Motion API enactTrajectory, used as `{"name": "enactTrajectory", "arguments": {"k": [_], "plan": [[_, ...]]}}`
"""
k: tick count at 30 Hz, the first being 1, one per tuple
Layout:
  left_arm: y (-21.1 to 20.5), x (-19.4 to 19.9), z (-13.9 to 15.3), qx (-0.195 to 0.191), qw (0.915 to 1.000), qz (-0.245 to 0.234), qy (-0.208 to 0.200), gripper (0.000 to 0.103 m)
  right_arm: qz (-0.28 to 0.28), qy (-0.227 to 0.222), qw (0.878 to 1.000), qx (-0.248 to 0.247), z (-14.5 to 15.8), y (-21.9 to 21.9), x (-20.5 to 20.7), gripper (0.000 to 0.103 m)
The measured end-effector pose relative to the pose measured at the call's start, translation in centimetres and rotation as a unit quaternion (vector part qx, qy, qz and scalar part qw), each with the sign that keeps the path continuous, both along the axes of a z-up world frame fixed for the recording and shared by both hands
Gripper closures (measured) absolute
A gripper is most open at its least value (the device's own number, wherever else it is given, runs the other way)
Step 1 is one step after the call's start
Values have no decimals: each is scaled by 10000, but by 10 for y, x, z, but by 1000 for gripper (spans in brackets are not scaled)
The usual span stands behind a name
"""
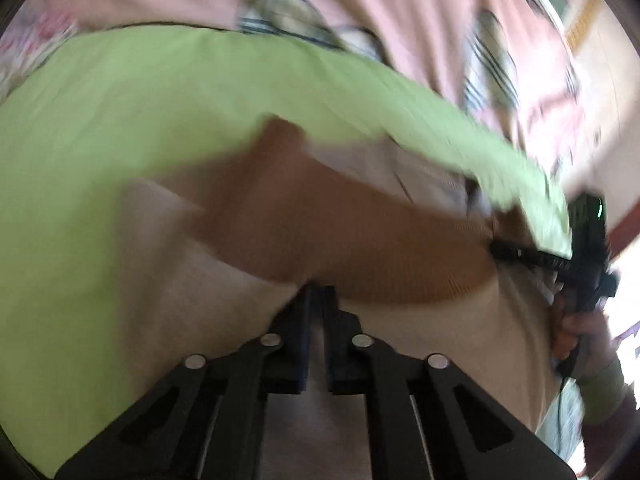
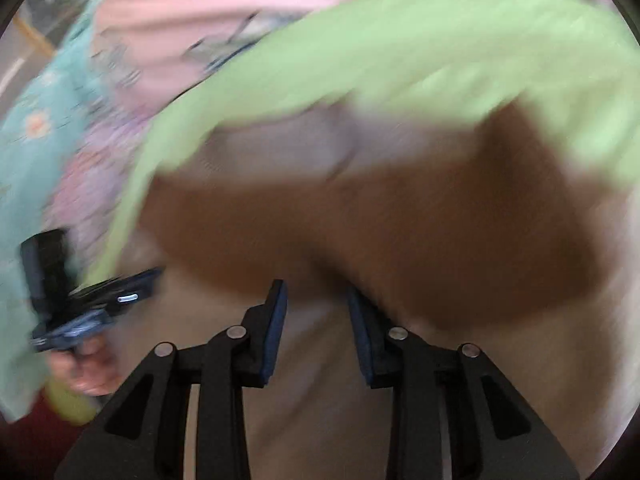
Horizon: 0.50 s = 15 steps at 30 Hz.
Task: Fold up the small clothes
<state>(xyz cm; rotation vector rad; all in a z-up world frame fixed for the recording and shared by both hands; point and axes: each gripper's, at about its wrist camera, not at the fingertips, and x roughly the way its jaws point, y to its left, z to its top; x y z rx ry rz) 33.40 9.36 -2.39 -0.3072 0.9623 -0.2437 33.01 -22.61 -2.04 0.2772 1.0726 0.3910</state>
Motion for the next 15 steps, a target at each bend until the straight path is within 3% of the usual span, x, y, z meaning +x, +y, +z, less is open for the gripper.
{"name": "enactTrajectory", "arguments": {"k": [3,6,9,11,15], "plan": [[27,1,2,-214,9989,374,-188,99,-935,-201,9954,-22,2,-32,13,91],[32,-17,4,-88,9984,506,-256,98,-1513,-189,9860,668,9,-61,10,88],[33,-42,8,0,9978,629,-218,93,-1423,-332,9868,697,24,-63,-11,87],[28,-71,19,-174,9974,590,-371,85,-1265,-395,9882,761,34,-65,-35,86],[2,-117,26,-270,9983,359,-361,81,-849,-359,9922,843,41,-51,-84,72]]}}
